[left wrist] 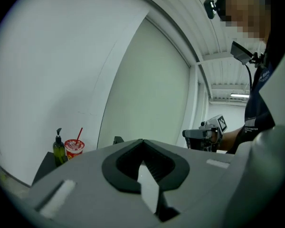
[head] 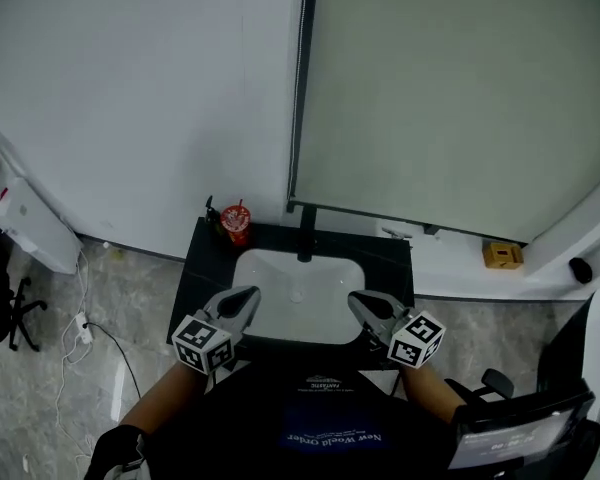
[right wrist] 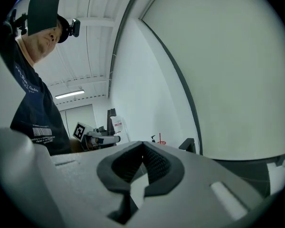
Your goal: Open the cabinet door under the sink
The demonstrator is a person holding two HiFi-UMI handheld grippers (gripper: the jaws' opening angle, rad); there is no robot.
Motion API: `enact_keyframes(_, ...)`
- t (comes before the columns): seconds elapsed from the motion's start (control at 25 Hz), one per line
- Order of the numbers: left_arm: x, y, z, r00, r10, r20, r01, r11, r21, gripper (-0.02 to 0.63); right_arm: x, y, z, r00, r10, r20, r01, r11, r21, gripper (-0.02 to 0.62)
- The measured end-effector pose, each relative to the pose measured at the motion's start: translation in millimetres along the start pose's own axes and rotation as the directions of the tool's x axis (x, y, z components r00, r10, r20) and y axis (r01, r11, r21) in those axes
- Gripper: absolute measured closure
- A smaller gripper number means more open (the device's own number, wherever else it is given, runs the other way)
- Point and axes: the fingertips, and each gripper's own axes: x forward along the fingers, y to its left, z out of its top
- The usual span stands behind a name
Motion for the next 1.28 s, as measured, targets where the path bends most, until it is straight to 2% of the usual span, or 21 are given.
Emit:
enact_keyframes(0.12, 15, -12, 2, 0.999, 0.049, 0.023, -0.049, 0.998, -0.025, 0.601, -8, -20, 3, 0.999, 0.044, -0.004, -0.044, 0.999, 0.013, 0.594)
enact_keyframes(0.28, 23, -20, 4, 0.998, 0.055, 0.019, -0.055, 0.998, -0.029, 0.601, -6, -36, 10, 0.998, 0.059, 0.018, -0.060, 0.998, 0.031, 0.594)
enact_keyframes(0.72, 8, 31, 12, 1.000, 0.025, -0.003, -0.025, 0.998, -0.049, 0.601, 37, -35, 12, 1.000, -0.028, -0.002, 0.028, 1.000, -0.013, 0.595)
enact_keyframes(1.28, 7, 45, 6, 1.000, 0.022, -0.004, -0.022, 0.998, -0.067, 0.601, 57, -35, 2, 0.999, -0.017, -0.047, 0.016, 1.000, -0.021, 0.595)
